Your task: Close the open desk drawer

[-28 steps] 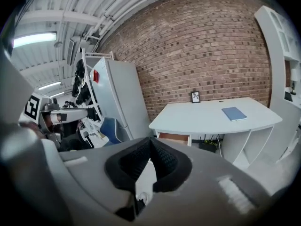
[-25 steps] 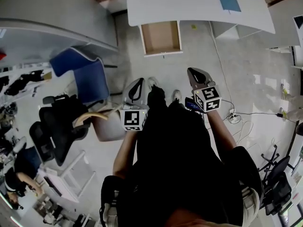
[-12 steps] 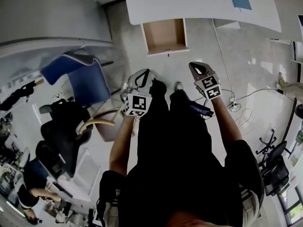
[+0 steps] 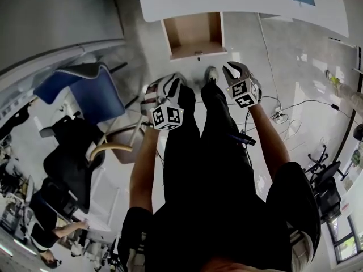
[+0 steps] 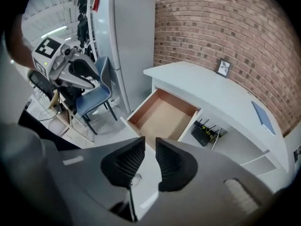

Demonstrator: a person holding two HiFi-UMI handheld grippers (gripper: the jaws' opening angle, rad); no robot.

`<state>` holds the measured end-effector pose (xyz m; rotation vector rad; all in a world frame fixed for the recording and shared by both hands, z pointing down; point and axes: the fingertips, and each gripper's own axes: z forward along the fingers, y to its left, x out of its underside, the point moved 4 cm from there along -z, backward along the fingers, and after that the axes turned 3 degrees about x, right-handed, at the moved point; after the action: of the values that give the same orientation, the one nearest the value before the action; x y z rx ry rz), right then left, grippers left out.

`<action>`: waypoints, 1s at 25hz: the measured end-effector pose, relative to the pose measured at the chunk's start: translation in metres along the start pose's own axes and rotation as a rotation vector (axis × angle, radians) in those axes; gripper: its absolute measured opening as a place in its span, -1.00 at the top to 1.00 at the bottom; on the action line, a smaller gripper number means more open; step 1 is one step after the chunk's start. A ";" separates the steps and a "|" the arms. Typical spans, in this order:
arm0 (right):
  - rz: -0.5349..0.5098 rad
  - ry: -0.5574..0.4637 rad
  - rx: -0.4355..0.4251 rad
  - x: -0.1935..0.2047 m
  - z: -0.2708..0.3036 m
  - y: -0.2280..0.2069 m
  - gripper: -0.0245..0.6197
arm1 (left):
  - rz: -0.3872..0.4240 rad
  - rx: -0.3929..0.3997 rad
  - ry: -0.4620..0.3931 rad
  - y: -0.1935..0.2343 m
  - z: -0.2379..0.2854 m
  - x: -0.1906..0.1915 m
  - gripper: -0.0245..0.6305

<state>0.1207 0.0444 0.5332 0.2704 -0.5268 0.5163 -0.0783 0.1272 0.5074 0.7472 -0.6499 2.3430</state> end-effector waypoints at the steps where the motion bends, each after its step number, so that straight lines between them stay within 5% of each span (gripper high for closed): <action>1: -0.021 0.008 0.009 0.006 0.008 0.000 0.69 | 0.021 -0.012 0.018 -0.002 0.009 0.006 0.56; 8: -0.136 0.120 0.064 0.056 0.074 -0.017 0.53 | 0.094 0.017 0.137 -0.007 0.073 0.056 0.38; 15: -0.444 0.195 0.102 0.092 0.119 -0.025 0.46 | 0.145 0.012 0.207 -0.012 0.118 0.093 0.30; 25: -0.537 0.217 0.070 0.115 0.160 -0.022 0.46 | 0.147 0.050 0.255 -0.013 0.166 0.127 0.32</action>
<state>0.1520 0.0122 0.7259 0.4014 -0.2084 0.0393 -0.0966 0.0856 0.7123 0.4228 -0.5517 2.5416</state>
